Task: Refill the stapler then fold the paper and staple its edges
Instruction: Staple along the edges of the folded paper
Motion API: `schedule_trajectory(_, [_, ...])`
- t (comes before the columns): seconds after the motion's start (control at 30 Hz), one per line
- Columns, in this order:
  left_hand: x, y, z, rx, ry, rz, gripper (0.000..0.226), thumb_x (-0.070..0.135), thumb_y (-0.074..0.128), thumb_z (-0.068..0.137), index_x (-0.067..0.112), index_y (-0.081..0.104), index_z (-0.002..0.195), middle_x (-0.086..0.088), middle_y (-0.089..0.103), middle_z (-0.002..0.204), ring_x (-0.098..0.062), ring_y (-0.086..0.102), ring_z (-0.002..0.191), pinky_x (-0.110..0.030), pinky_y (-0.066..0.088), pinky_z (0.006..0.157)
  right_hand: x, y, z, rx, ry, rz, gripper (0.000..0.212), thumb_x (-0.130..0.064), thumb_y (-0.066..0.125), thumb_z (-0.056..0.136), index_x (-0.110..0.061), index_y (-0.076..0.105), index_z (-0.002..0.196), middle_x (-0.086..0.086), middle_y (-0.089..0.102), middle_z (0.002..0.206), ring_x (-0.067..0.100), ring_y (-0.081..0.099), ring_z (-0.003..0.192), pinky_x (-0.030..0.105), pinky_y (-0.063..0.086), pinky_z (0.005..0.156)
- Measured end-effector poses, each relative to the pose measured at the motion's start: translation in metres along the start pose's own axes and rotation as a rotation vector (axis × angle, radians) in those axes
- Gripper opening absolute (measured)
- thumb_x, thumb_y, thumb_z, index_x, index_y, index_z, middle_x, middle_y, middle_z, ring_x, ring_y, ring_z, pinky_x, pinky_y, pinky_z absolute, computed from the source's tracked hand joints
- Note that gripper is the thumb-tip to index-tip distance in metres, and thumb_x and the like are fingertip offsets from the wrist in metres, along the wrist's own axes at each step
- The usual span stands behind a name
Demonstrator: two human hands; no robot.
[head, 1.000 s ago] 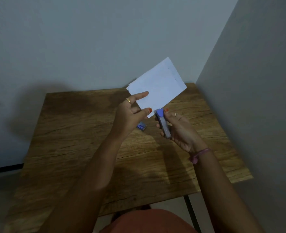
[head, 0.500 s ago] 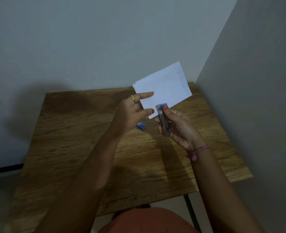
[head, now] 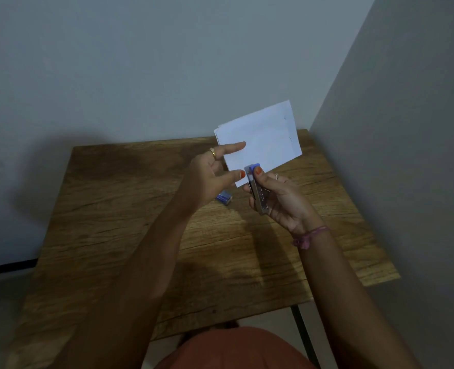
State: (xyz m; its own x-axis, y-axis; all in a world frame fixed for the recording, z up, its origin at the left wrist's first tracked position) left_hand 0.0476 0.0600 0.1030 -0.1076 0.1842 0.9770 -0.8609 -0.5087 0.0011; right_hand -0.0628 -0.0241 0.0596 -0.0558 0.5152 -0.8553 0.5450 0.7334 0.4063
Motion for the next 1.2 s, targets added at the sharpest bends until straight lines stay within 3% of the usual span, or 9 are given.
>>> schedule_trajectory(0.1, [0.001, 0.001, -0.002, 0.017, 0.08, -0.102, 0.092, -0.001, 0.069, 0.085, 0.035, 0.017, 0.15, 0.001, 0.057, 0.136, -0.017, 0.058, 0.124, -0.03, 0.054, 0.09, -0.001, 0.0, 0.002, 0.008, -0.008, 0.01, 0.028, -0.034, 0.071, 0.076, -0.01, 0.064, 0.09, 0.006, 0.071, 0.08, 0.012, 0.065, 0.072, 0.024, 0.053, 0.062])
schedule_trajectory(0.2, [-0.016, 0.0, -0.008, 0.171, -0.006, -0.205, 0.117, 0.018, 0.078, 0.076, 0.033, -0.009, 0.152, -0.004, 0.056, 0.138, -0.016, 0.058, 0.123, -0.034, 0.054, 0.092, -0.004, 0.003, 0.002, -0.009, -0.032, 0.021, 0.026, -0.033, 0.07, 0.076, -0.01, 0.064, 0.088, 0.005, 0.07, 0.078, 0.012, 0.063, 0.067, 0.023, 0.05, 0.06])
schedule_trajectory(0.27, [-0.031, 0.01, -0.015, 0.209, -0.123, -0.269, 0.109, 0.028, 0.082, 0.067, 0.02, 0.015, 0.152, -0.005, 0.06, 0.133, -0.015, 0.061, 0.118, -0.031, 0.055, 0.088, -0.005, 0.007, 0.001, -0.029, -0.053, 0.047, 0.024, -0.031, 0.07, 0.077, -0.01, 0.063, 0.086, 0.004, 0.067, 0.077, 0.011, 0.061, 0.066, 0.023, 0.05, 0.058])
schedule_trajectory(0.4, [-0.047, 0.036, -0.022, 0.201, -0.218, -0.357, 0.066, 0.035, 0.086, 0.061, 0.012, 0.062, 0.117, -0.003, 0.074, 0.105, -0.018, 0.071, 0.099, -0.026, 0.056, 0.073, -0.006, 0.016, 0.0, -0.032, -0.085, 0.026, 0.018, -0.028, 0.067, 0.079, -0.012, 0.057, 0.076, 0.008, 0.062, 0.079, 0.014, 0.061, 0.064, 0.02, 0.048, 0.047])
schedule_trajectory(0.6, [-0.048, 0.041, -0.022, 0.322, -0.214, -0.447, 0.049, 0.04, 0.084, 0.064, 0.019, 0.069, 0.106, -0.005, 0.074, 0.105, -0.022, 0.07, 0.102, -0.038, 0.055, 0.084, -0.011, 0.023, -0.001, -0.029, -0.124, -0.035, 0.025, -0.024, 0.061, 0.088, -0.002, 0.056, 0.101, 0.01, 0.058, 0.082, 0.01, 0.059, 0.059, 0.02, 0.045, 0.046])
schedule_trajectory(0.7, [-0.043, 0.042, -0.022, 0.345, -0.224, -0.508, 0.053, 0.037, 0.081, 0.067, 0.009, 0.069, 0.111, -0.007, 0.074, 0.106, -0.023, 0.069, 0.104, -0.039, 0.053, 0.088, -0.012, 0.025, 0.002, -0.034, -0.131, -0.017, 0.032, -0.025, 0.065, 0.084, -0.003, 0.06, 0.107, 0.016, 0.062, 0.099, 0.023, 0.062, 0.086, 0.033, 0.049, 0.074])
schedule_trajectory(0.87, [-0.043, 0.041, -0.022, 0.368, -0.265, -0.545, 0.038, 0.028, 0.077, 0.073, 0.008, 0.072, 0.105, -0.01, 0.074, 0.104, -0.023, 0.069, 0.103, -0.04, 0.05, 0.095, -0.01, 0.031, 0.004, -0.056, -0.133, 0.033, 0.009, -0.021, 0.065, 0.084, -0.013, 0.07, 0.086, 0.006, 0.07, 0.089, 0.017, 0.067, 0.083, 0.028, 0.053, 0.071])
schedule_trajectory(1.1, [-0.042, 0.038, -0.021, 0.337, -0.259, -0.534, 0.025, 0.027, 0.078, 0.074, 0.017, 0.075, 0.097, -0.008, 0.074, 0.106, -0.023, 0.069, 0.105, -0.038, 0.05, 0.092, -0.013, 0.036, 0.004, -0.091, -0.183, 0.093, 0.013, -0.019, 0.065, 0.08, -0.021, 0.075, 0.071, -0.001, 0.074, 0.085, 0.013, 0.07, 0.086, 0.027, 0.057, 0.078])
schedule_trajectory(1.2, [-0.038, 0.039, -0.018, 0.276, -0.23, -0.528, 0.024, 0.026, 0.076, 0.078, 0.018, 0.075, 0.1, -0.006, 0.074, 0.108, -0.021, 0.068, 0.106, -0.035, 0.05, 0.089, -0.013, 0.033, 0.004, -0.069, -0.169, 0.075, 0.009, -0.018, 0.065, 0.083, -0.017, 0.073, 0.08, 0.002, 0.073, 0.086, 0.016, 0.069, 0.086, 0.028, 0.057, 0.077])
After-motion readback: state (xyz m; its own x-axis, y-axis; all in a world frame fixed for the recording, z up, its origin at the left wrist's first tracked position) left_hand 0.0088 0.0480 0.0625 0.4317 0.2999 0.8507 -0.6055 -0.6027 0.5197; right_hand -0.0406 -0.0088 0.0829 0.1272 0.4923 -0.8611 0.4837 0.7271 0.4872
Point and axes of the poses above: each hand's wrist, its own z-axis towards the middle knuckle, its own y-axis out of the palm, x = y × z, the point moved 8 cm from there along z, towards the middle knuckle
